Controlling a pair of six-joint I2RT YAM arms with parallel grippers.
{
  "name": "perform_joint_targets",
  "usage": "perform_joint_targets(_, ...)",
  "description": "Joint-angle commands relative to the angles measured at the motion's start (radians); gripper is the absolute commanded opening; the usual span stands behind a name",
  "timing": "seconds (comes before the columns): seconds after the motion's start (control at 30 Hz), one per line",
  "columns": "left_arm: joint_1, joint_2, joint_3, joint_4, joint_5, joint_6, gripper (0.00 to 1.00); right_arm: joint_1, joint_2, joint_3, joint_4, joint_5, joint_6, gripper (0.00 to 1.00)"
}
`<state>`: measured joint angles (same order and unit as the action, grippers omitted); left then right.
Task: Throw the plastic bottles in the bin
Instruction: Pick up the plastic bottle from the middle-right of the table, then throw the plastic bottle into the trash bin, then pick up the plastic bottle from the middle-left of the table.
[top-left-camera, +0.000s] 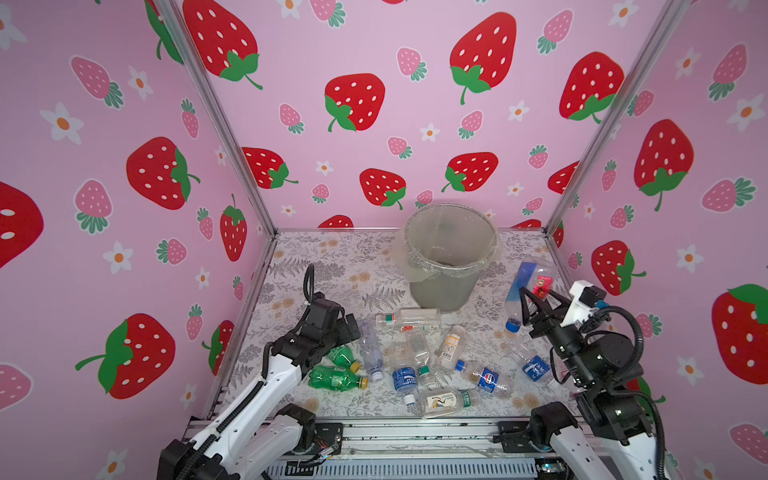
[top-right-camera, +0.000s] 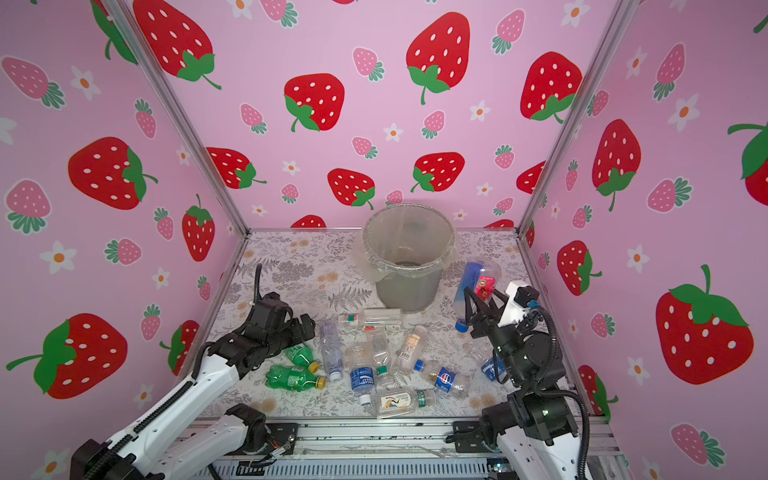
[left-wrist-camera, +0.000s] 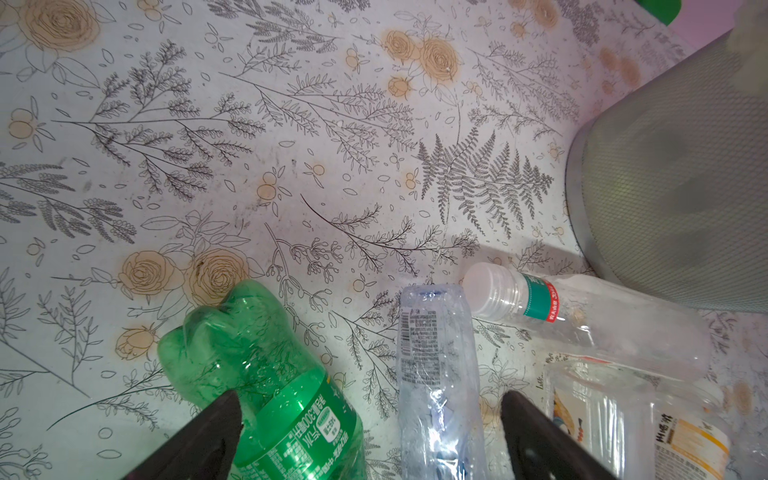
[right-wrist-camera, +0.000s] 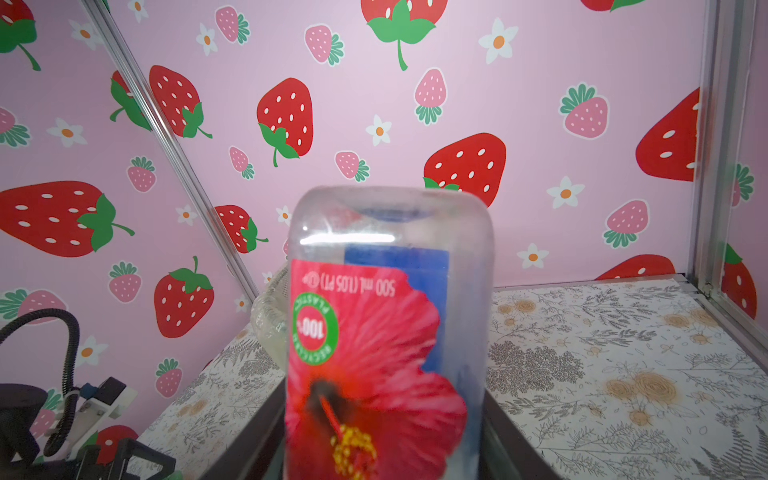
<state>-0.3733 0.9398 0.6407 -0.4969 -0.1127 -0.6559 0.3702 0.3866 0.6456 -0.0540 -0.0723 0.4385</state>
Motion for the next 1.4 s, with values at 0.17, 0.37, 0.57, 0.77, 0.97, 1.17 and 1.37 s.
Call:
perform_joint_targets(0.17, 0.000, 0.005, 0.050, -0.023, -0.024, -0.021, 0.99, -0.002, 0.463, 0.391, 0.045, 0.028, -0.047, 0.60)
perform_joint_targets(0.37, 0.000, 0.002, 0.057, -0.034, -0.019, -0.035, 0.99, 0.002, 0.972, 0.905, -0.158, -0.077, -0.024, 0.95)
perform_joint_targets(0.57, 0.001, -0.013, 0.060, -0.055, -0.018, -0.048, 0.99, 0.003, 0.927, 0.875, -0.141, -0.003, -0.006, 0.99)
perform_joint_targets(0.77, 0.000, -0.014, 0.066, -0.059, -0.014, -0.041, 0.99, 0.002, 0.721, 0.657, -0.123, 0.061, -0.015, 0.99)
perform_joint_targets(0.97, 0.000, 0.000, 0.083, -0.096, -0.019, -0.046, 0.99, -0.004, 0.576, 0.508, -0.209, 0.104, -0.011, 0.99)
perform_joint_targets(1.17, 0.001, -0.003, 0.097, -0.150, -0.044, -0.089, 0.99, -0.014, 0.456, 0.369, -0.269, 0.149, 0.012, 0.99)
perform_joint_targets(1.37, 0.001, 0.014, 0.115, -0.215, -0.081, -0.145, 0.99, -0.025, 0.425, 0.287, -0.325, 0.129, 0.029, 0.99)
